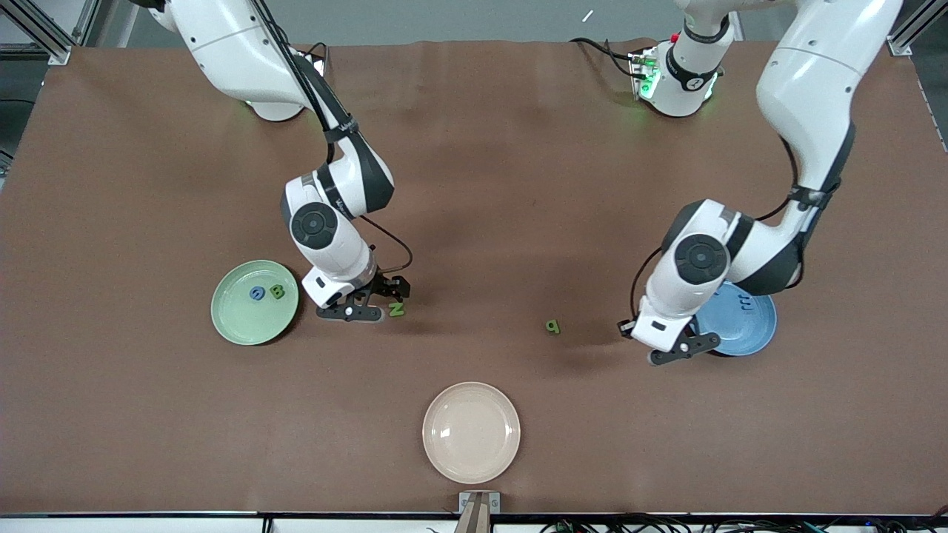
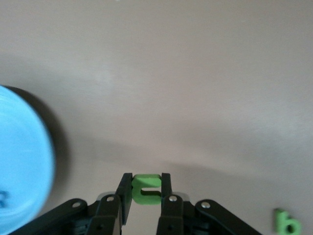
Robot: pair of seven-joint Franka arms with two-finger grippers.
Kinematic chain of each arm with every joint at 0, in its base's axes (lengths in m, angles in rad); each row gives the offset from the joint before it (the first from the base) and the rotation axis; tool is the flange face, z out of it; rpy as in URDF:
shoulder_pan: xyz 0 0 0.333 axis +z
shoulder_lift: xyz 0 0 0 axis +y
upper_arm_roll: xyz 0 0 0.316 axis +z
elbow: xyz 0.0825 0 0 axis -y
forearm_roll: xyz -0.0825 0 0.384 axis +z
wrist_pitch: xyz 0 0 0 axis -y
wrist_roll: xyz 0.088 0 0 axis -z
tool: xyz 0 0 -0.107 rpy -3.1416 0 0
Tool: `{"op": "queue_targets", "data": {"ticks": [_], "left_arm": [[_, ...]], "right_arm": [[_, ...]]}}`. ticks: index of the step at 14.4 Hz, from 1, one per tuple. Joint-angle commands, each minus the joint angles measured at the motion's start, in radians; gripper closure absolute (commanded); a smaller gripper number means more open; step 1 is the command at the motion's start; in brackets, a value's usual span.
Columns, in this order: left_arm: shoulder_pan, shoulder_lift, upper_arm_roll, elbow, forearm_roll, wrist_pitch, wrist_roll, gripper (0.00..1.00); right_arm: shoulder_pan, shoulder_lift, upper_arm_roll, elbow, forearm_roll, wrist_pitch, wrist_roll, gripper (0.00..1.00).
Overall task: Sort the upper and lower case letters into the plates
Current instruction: 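Carry the c to the blue plate while the right gripper reaches green Z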
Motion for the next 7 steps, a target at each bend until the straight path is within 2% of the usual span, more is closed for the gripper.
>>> {"op": "queue_targets", "data": {"ticks": [1,3,7], "left_arm": [[0.134,-0.064,-0.082,-0.079,-0.001,-0.041,0.118,0.88],[0.214,-0.083,-0.118,-0.131,0.007,-0.041,0.189,0.88],[0.296,-0.085,-0.116,-0.185,0.017,-0.04,0.313,0.88]], "right_arm": [[0.02,0.047,-0.012,0.046,-0.007,0.008,-0.014,0.1],[0.038,0.073,-0.015,0.061,-0.007,0.013,-0.004,0.14],[0.04,0.095,-0.015,0.06,-0.007,0.045,0.029,0.22]]}}
